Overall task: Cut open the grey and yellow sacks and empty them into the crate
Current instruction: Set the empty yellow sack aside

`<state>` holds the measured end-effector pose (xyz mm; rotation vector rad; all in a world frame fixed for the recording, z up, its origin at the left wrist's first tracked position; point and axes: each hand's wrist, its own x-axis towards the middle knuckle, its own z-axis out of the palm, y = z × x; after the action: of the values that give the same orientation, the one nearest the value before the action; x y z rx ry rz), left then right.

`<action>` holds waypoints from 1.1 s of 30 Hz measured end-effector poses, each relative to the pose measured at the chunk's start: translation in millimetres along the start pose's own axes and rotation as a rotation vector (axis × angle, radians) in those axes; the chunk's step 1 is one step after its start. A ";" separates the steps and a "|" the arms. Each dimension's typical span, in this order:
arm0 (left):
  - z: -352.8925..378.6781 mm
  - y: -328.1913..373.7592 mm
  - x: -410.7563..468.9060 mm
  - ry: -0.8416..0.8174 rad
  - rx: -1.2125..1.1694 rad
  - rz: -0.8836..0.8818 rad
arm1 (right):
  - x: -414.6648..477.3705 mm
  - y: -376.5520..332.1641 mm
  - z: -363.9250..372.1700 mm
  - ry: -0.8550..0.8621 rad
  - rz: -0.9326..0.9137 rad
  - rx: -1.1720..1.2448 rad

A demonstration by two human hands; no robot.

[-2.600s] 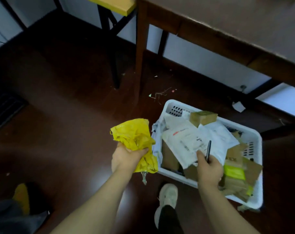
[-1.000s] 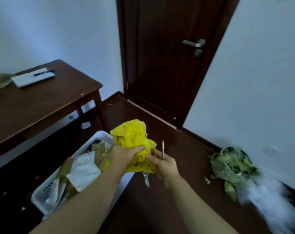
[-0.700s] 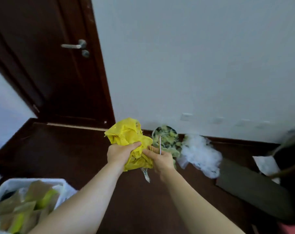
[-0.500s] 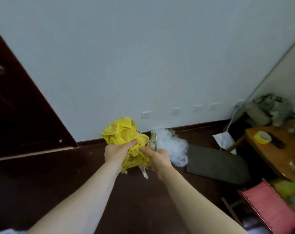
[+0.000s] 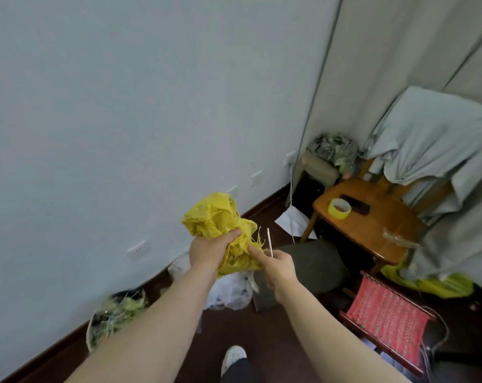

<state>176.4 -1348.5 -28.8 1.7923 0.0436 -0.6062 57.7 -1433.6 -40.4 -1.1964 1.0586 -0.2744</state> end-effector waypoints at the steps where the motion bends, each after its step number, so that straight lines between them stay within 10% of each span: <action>1: 18.3 13.2 18.8 -0.037 0.017 0.003 | 20.0 -12.9 -5.3 0.031 0.005 0.035; 14: 277.9 154.5 180.0 -0.451 0.015 -0.017 | 236.5 -155.0 -122.8 0.320 -0.077 0.277; 33: 659.9 274.6 395.5 -0.523 0.067 -0.099 | 605.3 -308.9 -333.2 0.557 -0.268 0.094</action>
<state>360.5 -2143.2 -70.9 1.6517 -0.2484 -1.1418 216.8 -2172.2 -85.6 -1.2048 1.3414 -0.8962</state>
